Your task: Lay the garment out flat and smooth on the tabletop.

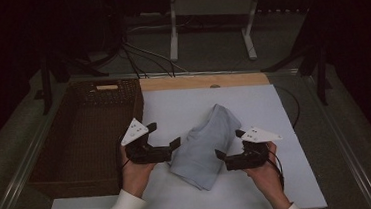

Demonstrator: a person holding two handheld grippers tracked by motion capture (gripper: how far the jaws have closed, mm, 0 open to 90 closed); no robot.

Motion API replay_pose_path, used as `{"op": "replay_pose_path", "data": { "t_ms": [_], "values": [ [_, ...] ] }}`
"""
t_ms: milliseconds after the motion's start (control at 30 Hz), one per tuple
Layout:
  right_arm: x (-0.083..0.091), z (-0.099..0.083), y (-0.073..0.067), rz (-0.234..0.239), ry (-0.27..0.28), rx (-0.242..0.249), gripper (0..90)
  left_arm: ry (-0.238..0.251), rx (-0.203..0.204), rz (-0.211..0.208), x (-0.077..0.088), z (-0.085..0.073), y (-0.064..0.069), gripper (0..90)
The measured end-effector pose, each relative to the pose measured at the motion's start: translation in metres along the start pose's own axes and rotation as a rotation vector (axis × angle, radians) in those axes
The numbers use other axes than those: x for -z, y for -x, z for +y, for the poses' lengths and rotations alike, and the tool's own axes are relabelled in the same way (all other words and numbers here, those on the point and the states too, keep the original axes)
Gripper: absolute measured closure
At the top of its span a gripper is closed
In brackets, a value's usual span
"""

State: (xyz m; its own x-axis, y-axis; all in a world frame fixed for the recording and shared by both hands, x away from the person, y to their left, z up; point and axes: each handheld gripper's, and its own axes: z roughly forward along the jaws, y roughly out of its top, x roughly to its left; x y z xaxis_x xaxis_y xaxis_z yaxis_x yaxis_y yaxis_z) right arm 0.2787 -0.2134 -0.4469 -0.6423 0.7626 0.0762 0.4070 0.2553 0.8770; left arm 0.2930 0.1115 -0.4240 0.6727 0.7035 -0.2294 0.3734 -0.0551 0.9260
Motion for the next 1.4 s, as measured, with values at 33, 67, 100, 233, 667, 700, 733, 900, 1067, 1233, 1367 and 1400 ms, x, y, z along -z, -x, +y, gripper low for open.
{"op": "replay_pose_path", "data": {
  "t_ms": [33,67,100,233,667,700,733,900,1067,1233,1367,1400],
  "values": [
    [-0.002,0.001,-0.001,0.005,-0.002,0.002,0.5,-0.001,-0.005,0.0,0.0,0.0,0.0,0.2],
    [-0.005,0.002,-0.002,0.009,-0.003,0.005,0.6,-0.001,-0.006,0.001,0.0,0.001,0.001,0.2],
    [-0.007,0.003,-0.003,0.012,-0.008,0.003,0.6,0.0,-0.007,0.001,0.001,0.001,0.001,0.2],
    [-0.017,0.008,-0.008,0.024,-0.027,0.0,0.6,0.001,-0.004,0.002,0.001,0.001,0.001,0.2],
    [-0.046,0.011,-0.023,0.028,-0.117,0.038,11.2,-0.003,-0.007,-0.005,0.002,0.001,0.002,0.2],
    [-0.05,0.009,-0.022,0.027,-0.14,0.034,14.2,-0.003,-0.007,-0.007,0.001,0.001,0.003,0.2],
    [-0.053,0.008,-0.021,0.024,-0.15,0.034,14.8,-0.003,-0.005,-0.01,0.001,0.001,0.003,0.2],
    [-0.06,0.002,-0.019,0.003,-0.215,0.048,21.4,0.005,0.007,-0.032,0.001,0.002,0.004,0.2],
    [-0.061,0.0,-0.018,-0.01,-0.249,0.055,36.5,0.003,0.005,-0.03,0.002,0.002,0.003,0.2],
    [-0.061,-0.001,-0.018,-0.028,-0.287,0.07,53.3,0.003,0.006,-0.034,0.002,0.002,0.004,0.2],
    [-0.059,-0.002,-0.018,-0.04,-0.3,0.086,70.8,0.004,0.005,-0.033,0.002,0.002,0.004,0.2],
    [-0.058,-0.001,-0.017,-0.04,-0.298,0.088,75.2,0.003,0.006,-0.033,0.002,0.002,0.004,0.3]
  ]
}}
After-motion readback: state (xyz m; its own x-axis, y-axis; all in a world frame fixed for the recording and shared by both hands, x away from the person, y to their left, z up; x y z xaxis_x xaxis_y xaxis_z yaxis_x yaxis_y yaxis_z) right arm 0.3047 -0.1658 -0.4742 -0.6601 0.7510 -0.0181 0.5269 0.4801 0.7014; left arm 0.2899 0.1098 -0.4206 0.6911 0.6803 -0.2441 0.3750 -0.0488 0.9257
